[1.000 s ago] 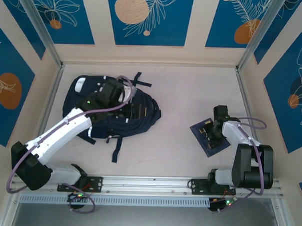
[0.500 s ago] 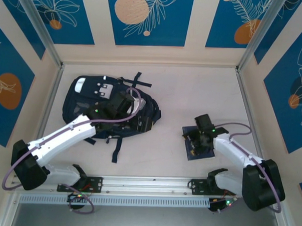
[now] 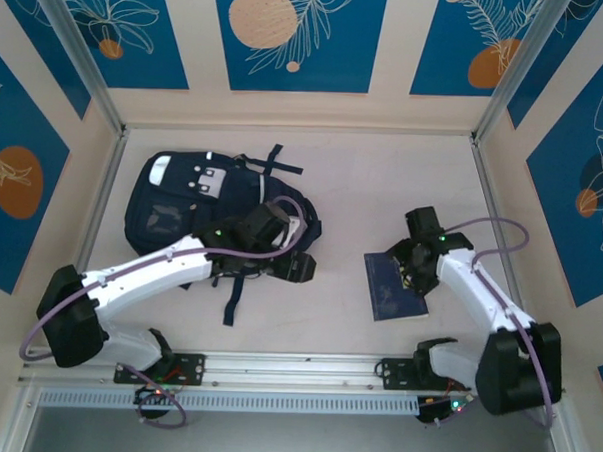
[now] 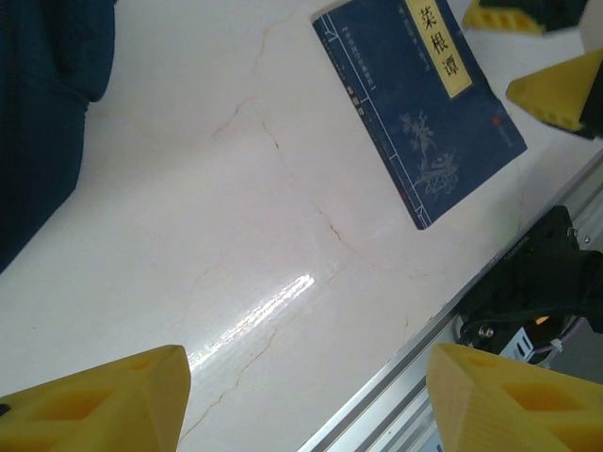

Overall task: Pack the student bag
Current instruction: Move the book to the center of the table.

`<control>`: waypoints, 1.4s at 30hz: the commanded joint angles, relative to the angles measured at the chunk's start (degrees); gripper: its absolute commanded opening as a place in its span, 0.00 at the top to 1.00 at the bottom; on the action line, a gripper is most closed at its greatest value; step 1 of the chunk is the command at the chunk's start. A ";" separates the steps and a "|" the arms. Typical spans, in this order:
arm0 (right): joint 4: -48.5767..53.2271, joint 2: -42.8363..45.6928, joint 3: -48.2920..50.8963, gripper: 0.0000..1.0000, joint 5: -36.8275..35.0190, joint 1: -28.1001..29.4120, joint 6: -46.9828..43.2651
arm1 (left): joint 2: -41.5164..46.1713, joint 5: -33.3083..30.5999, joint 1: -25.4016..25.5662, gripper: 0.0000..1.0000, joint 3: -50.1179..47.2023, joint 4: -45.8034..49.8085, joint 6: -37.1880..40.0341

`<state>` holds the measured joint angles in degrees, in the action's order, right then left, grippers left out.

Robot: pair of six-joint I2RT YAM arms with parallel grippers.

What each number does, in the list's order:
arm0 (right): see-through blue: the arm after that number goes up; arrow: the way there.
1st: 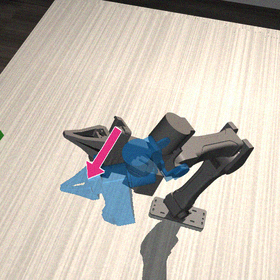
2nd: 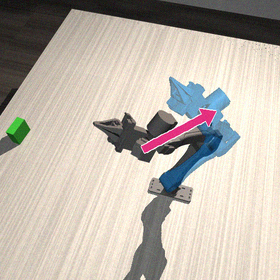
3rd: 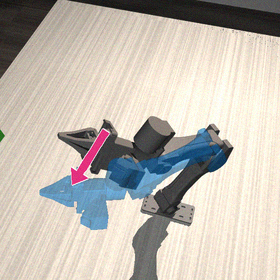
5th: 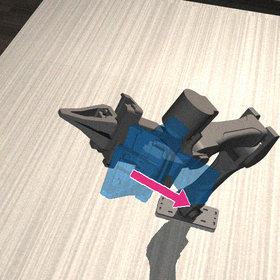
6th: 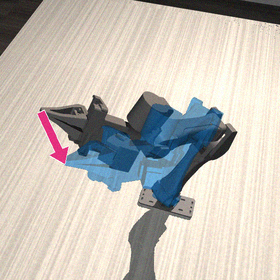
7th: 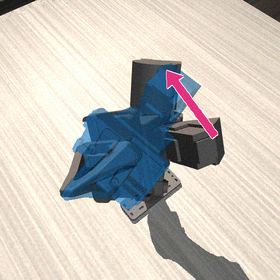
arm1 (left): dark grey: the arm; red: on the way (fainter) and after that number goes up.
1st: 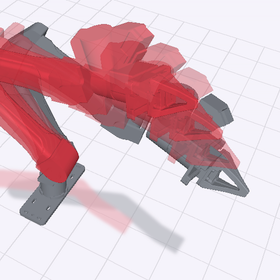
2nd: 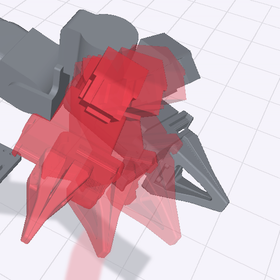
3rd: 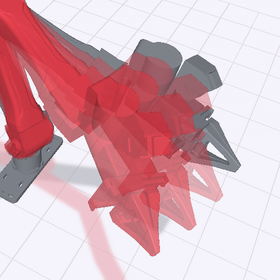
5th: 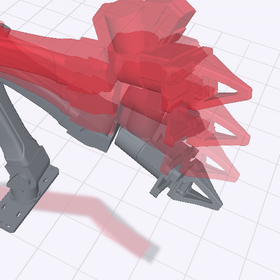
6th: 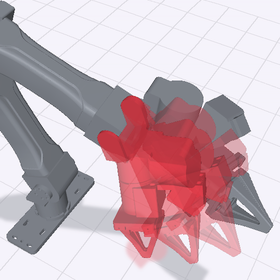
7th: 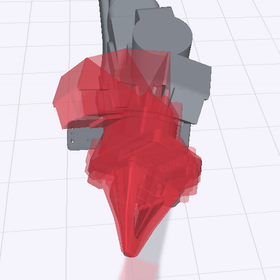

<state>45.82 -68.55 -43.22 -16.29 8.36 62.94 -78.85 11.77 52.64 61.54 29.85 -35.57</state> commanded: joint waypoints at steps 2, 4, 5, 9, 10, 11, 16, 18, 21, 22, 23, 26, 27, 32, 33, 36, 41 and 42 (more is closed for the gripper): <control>-4.57 -8.46 0.69 0.05 2.69 -9.14 -9.23 | -1.10 0.18 0.88 0.33 0.23 -1.80 -0.42; -5.63 -12.56 -1.03 0.04 3.92 -11.46 -10.47 | -1.22 0.14 0.88 0.33 0.34 -1.42 -0.08; -5.97 -14.44 -2.01 0.04 4.77 -12.14 -11.17 | -1.22 0.16 0.88 0.33 0.41 -1.28 0.25; -8.49 -18.76 -3.89 0.09 10.94 -11.61 -14.33 | -1.30 -0.47 0.90 0.33 0.21 -0.53 1.35; -8.91 -19.29 -3.97 0.11 12.46 -10.87 -14.80 | -1.39 -0.68 0.93 0.33 0.10 -0.42 1.65; -9.08 -19.85 -4.05 0.13 14.37 -9.74 -15.44 | -1.54 -0.94 0.89 0.32 0.06 -0.32 1.87; -7.84 -17.42 -2.09 0.15 16.40 -2.46 -13.90 | -3.66 -0.99 0.88 0.32 -0.27 -1.19 2.04; -8.59 -14.93 0.32 0.16 16.87 0.85 -12.03 | -5.32 -0.43 0.88 0.32 -0.12 -2.01 1.78; -10.08 -11.86 4.08 0.18 18.68 4.91 -9.25 | -7.70 0.00 0.88 0.32 -0.36 -3.34 1.56; -10.58 -11.06 5.16 0.18 19.05 6.20 -8.28 | -8.41 0.01 0.88 0.32 -0.42 -3.52 1.47; -11.19 -10.20 6.38 0.19 19.51 7.90 -7.28 | -9.21 0.23 0.88 0.32 -0.55 -3.98 1.33; -12.81 -7.41 9.07 0.22 19.63 12.55 -4.64 | -11.05 0.80 0.88 0.32 -1.00 -5.30 0.96; -13.83 -6.60 9.79 0.24 19.63 13.72 -4.58 | -11.83 0.88 0.88 0.32 -1.06 -5.77 0.92; -17.00 -4.14 12.35 0.34 18.00 15.05 -7.05 | -15.61 1.56 0.90 0.35 -0.19 -7.01 1.12; -16.68 -4.00 12.37 0.35 17.04 14.94 -7.48 | -16.27 1.67 0.88 0.36 0.19 -7.10 1.07; -15.83 -3.62 12.01 0.39 14.22 14.78 -9.70 | -19.11 2.10 0.86 0.38 1.69 -7.45 1.38; -16.32 -1.40 12.82 0.48 12.62 14.03 -11.99 | -24.94 3.61 1.10 0.43 4.89 -9.12 1.10; -17.20 -0.87 13.31 0.50 13.85 13.75 -12.89 | -25.87 3.87 1.31 0.44 5.64 -9.40 0.90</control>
<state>29.15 -70.89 -31.35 -3.38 22.46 52.49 -102.48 13.39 53.10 64.45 22.24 -34.57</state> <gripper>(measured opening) 0.514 0.571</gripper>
